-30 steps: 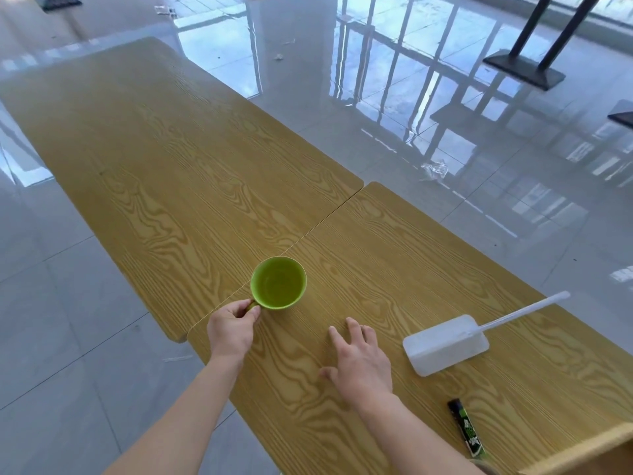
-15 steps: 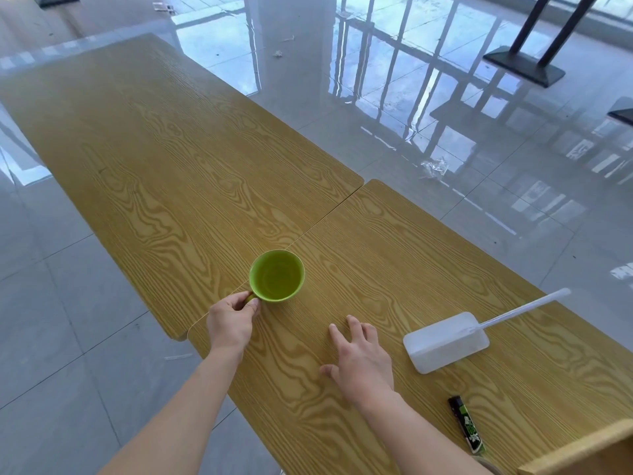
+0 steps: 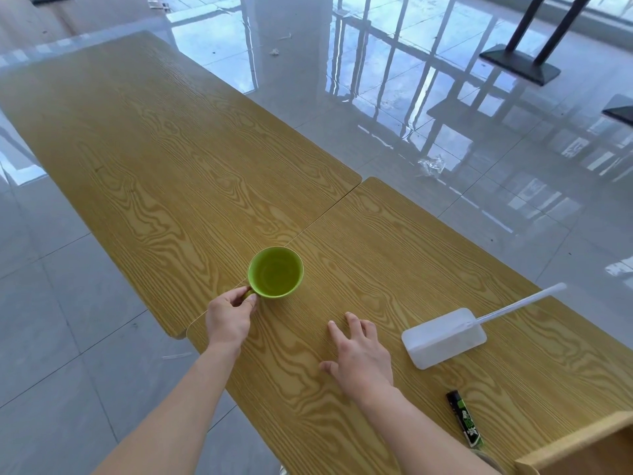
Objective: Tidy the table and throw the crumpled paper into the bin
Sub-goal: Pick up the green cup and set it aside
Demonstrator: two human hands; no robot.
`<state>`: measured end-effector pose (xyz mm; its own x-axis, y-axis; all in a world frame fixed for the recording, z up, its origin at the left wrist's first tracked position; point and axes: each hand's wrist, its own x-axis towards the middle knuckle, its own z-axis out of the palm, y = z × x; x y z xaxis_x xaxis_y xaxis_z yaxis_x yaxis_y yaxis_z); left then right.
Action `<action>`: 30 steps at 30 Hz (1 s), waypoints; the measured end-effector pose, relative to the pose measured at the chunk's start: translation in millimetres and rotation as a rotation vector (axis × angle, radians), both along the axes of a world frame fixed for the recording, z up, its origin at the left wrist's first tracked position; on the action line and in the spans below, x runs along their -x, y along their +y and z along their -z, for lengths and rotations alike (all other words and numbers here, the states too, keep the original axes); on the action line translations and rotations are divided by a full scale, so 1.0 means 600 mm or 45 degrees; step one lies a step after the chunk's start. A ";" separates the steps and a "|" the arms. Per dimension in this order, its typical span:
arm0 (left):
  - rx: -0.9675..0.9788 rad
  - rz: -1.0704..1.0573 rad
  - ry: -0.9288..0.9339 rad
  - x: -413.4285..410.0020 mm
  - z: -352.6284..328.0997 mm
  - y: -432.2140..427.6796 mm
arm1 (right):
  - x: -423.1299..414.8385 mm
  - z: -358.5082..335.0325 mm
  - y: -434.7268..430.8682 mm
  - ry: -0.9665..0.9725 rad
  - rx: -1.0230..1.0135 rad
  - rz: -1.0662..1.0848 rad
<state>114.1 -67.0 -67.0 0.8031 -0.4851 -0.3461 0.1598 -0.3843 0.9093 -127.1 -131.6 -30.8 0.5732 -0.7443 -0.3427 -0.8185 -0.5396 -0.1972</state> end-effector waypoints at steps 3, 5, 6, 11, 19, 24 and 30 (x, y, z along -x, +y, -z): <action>0.007 0.009 0.005 -0.002 0.002 -0.001 | 0.000 0.000 -0.001 0.006 -0.006 0.001; 0.012 0.011 0.010 -0.002 0.003 -0.001 | 0.000 0.001 -0.001 0.007 0.000 0.000; 0.013 0.012 0.011 -0.002 0.003 -0.001 | 0.000 0.001 -0.002 0.007 0.003 0.001; 0.012 -0.006 0.026 0.003 0.007 0.006 | 0.000 0.003 -0.001 0.017 -0.003 0.003; -0.014 0.002 0.010 0.003 0.001 0.011 | 0.001 -0.002 -0.001 0.027 -0.011 -0.003; -0.134 0.127 -0.192 0.013 -0.021 0.022 | 0.000 -0.001 0.000 0.026 -0.017 0.001; -0.294 0.216 -0.515 0.060 -0.043 0.064 | 0.000 0.002 -0.001 0.027 -0.017 0.011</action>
<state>78.3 -28.4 -41.2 0.8115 -0.5681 -0.1371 -0.2706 -0.5733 0.7734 -126.8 -132.0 -31.9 0.5591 -0.7446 -0.3647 -0.8273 -0.5296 -0.1870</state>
